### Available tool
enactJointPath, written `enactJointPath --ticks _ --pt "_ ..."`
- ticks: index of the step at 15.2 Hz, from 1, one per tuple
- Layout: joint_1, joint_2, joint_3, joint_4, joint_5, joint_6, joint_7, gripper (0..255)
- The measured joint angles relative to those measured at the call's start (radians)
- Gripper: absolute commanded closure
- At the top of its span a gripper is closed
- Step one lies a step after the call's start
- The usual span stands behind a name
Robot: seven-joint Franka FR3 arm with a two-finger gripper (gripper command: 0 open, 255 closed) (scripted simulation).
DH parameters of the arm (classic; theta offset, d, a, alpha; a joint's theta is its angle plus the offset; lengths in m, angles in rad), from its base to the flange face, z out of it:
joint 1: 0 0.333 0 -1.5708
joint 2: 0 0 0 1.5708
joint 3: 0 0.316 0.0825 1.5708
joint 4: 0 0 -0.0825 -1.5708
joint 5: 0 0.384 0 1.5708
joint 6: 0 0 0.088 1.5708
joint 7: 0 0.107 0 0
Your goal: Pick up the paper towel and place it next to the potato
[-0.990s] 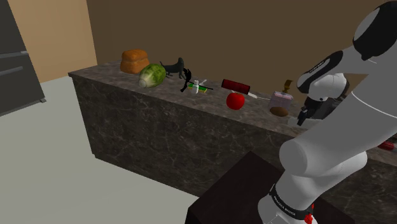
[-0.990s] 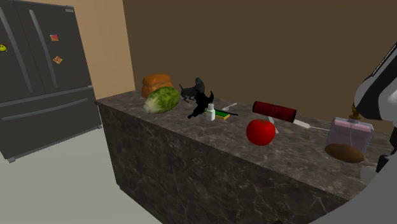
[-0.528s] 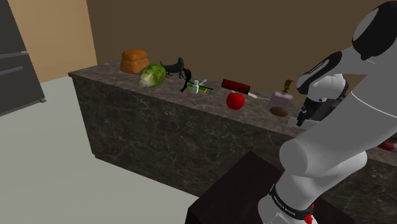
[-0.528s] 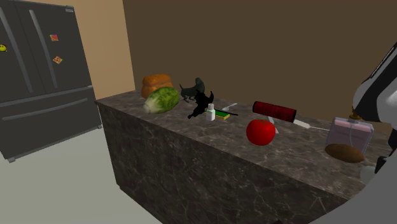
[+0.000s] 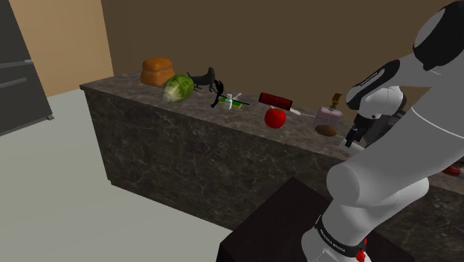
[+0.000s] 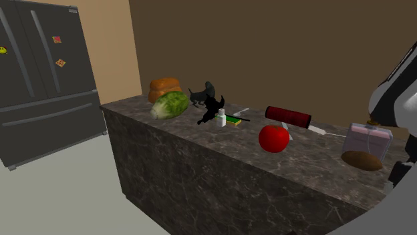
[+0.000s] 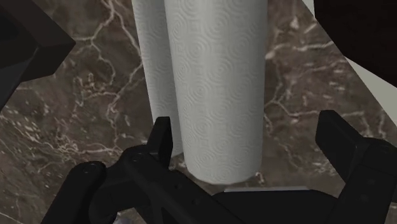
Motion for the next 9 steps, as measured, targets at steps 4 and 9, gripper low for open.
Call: enactJointPath --ticks 4,9 --pt "-0.012 -0.091 0.037 0.031 -0.052 -0.112 0.045 0" --pt "-0.015 -0.102 0.041 0.04 -0.057 -0.133 0.047 0"
